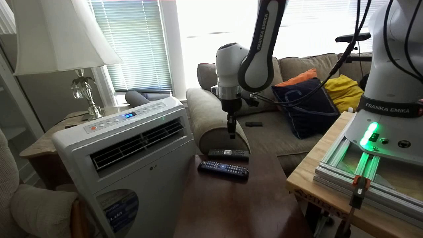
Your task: Put the remote on the couch arm rest
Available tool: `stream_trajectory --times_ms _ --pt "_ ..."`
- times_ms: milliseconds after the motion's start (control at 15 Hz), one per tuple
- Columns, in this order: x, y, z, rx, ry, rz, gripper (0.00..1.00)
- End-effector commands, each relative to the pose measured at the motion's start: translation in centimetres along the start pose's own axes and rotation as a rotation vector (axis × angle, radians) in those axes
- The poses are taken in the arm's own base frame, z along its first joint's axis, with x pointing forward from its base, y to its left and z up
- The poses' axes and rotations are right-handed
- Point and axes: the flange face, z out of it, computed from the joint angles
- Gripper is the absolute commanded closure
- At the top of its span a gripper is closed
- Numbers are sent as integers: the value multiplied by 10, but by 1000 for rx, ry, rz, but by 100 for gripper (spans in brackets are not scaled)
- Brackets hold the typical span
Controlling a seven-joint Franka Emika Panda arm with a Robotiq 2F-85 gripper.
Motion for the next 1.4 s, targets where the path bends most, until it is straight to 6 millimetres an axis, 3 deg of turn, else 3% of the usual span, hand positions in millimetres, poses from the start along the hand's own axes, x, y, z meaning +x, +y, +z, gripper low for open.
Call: stream_trajectory --times_ms 0,333,733,867,1000,1133,1333 --pt "-12 -14 -28 -16 -48 -39 68" --pt "-14 -27 -34 -7 -72 -63 68" --pt "-16 -20 -28 18 -89 -37 68" --pt "-18 -13 -26 15 -94 -20 17" --pt "-19 -4 -21 8 -88 -15 13" --pt "-22 5 -6 -1 -91 -7 2" --pt "-28 18 21 -18 -98 24 0"
